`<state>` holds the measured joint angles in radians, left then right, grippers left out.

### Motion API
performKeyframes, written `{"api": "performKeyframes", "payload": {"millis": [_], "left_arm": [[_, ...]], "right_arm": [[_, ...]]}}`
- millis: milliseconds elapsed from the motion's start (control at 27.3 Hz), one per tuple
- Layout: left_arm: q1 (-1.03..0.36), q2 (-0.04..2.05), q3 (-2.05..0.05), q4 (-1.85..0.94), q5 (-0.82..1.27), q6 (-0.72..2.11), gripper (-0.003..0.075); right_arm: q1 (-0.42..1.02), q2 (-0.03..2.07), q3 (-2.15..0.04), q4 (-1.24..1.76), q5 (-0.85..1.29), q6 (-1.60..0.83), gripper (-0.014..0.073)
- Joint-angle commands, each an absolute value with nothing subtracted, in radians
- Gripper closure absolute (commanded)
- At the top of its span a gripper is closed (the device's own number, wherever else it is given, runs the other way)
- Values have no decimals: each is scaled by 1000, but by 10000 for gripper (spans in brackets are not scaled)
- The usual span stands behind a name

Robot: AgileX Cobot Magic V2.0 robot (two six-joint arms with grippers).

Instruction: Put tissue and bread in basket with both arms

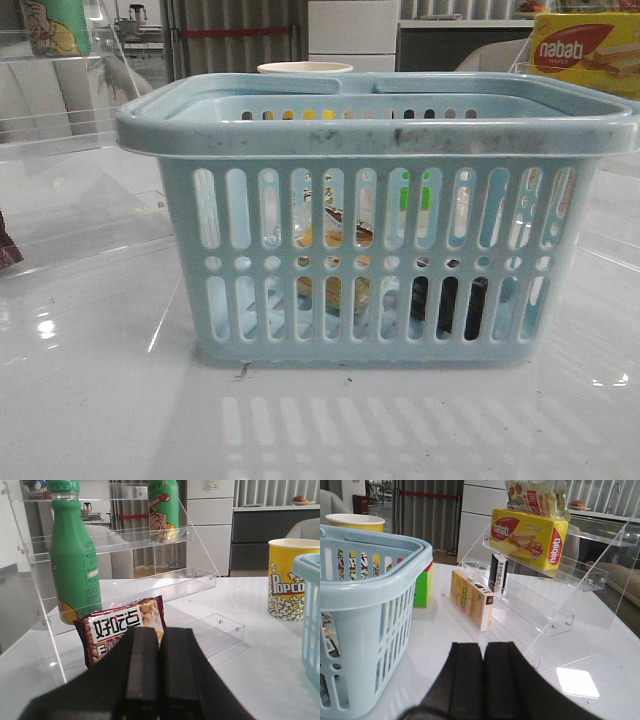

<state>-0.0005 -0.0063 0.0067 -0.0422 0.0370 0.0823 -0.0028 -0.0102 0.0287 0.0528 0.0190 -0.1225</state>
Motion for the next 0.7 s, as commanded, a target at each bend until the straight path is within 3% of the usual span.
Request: {"api": "performKeyframes", "payload": {"millis": [0,659], "left_arm": [[-7,-23,8,-44,-57,72,629],[-7,-23,8,-44,-57,72,629]], "right_arm": [[-8,-29,29,56,-80,-130,538],[-8,-29,29,56,-97,0,538]]}}
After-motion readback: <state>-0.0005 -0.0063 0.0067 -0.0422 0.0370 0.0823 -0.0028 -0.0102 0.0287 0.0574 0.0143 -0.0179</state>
